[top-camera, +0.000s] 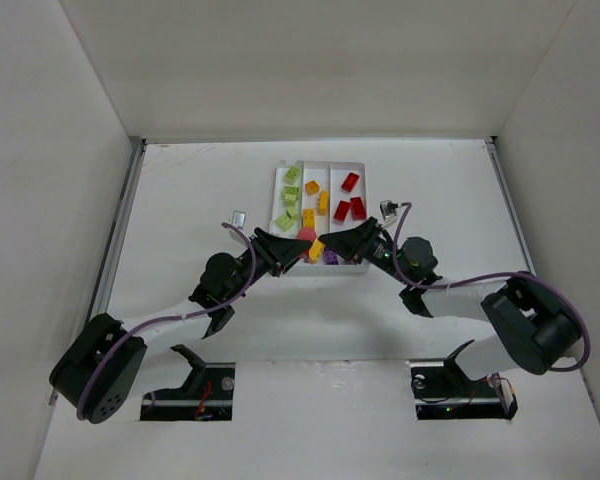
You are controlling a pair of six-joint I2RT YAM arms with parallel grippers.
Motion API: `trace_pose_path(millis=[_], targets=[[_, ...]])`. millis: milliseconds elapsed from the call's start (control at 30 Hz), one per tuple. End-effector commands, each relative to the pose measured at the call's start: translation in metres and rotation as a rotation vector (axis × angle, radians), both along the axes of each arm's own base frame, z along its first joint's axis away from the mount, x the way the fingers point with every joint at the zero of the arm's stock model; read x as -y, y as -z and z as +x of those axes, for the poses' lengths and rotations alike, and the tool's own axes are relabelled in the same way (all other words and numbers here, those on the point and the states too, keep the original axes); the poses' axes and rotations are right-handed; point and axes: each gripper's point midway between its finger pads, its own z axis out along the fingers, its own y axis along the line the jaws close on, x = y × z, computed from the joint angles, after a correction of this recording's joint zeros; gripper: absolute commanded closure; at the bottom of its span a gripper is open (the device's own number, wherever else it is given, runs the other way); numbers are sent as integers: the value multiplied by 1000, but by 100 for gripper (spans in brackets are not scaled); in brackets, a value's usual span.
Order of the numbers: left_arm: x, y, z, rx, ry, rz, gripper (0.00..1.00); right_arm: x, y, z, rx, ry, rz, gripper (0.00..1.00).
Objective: Sort the legos into containers by color
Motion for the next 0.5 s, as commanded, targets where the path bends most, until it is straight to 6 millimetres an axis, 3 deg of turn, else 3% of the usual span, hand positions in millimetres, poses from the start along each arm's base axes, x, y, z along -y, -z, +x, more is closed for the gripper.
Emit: trace_pose_path(millis=[0, 133, 467], targets=[[-5, -32, 4, 105, -27, -43, 68, 8, -19, -2, 75, 9, 42, 64], [-9, -28, 8, 102, -55, -33, 79, 11, -18, -3, 74, 12, 40, 64], [-39, -25, 17, 105, -180, -16, 83, 27, -11, -4, 60, 5, 30, 67]])
